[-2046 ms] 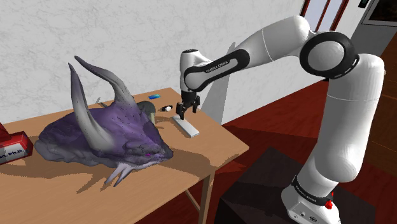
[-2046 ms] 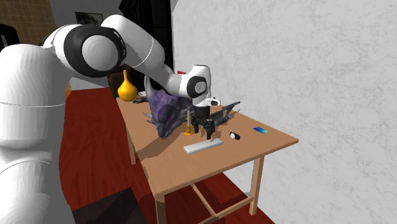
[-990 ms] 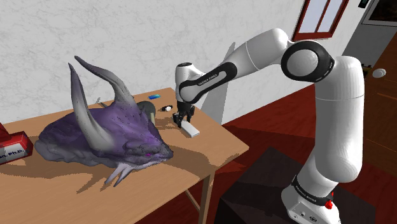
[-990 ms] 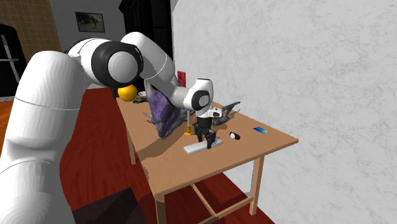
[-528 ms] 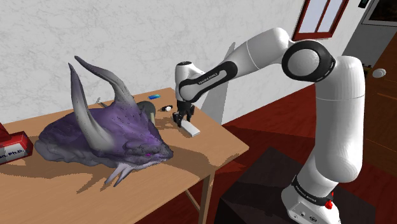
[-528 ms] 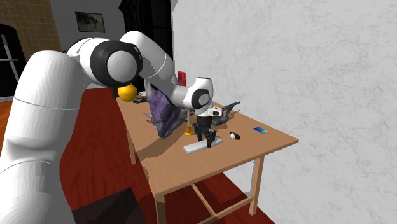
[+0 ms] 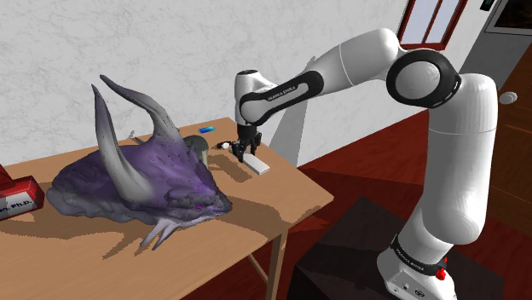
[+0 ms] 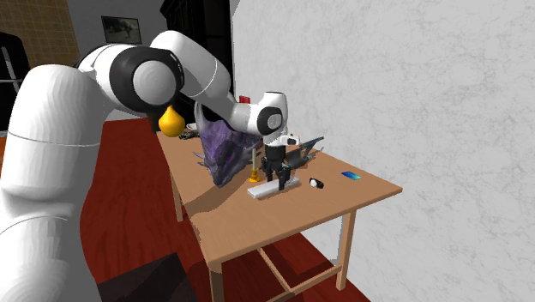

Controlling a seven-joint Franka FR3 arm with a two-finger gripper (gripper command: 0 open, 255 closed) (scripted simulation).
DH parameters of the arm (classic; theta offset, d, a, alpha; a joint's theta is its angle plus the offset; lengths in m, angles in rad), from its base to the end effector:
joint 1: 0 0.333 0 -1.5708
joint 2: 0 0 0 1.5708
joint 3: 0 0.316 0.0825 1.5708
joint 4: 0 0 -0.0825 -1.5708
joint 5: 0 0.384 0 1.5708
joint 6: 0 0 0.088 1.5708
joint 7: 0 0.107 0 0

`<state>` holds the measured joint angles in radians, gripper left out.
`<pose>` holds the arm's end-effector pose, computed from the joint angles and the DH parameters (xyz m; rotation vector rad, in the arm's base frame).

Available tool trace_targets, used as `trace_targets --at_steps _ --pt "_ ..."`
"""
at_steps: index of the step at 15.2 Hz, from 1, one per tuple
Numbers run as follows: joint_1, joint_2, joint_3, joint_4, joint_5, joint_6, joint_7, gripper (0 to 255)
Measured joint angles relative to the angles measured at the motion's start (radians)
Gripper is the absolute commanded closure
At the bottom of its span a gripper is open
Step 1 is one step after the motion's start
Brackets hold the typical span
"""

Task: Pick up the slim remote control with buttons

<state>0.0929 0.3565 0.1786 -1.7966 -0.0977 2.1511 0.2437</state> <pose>0.6212 0.1601 0.3541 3.1217 0.1094 0.0151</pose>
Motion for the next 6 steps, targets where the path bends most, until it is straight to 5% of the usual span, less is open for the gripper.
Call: trace_targets --at_steps 6 --pt "-0.002 -0.030 0.003 0.035 0.008 -0.065 -0.007 255"
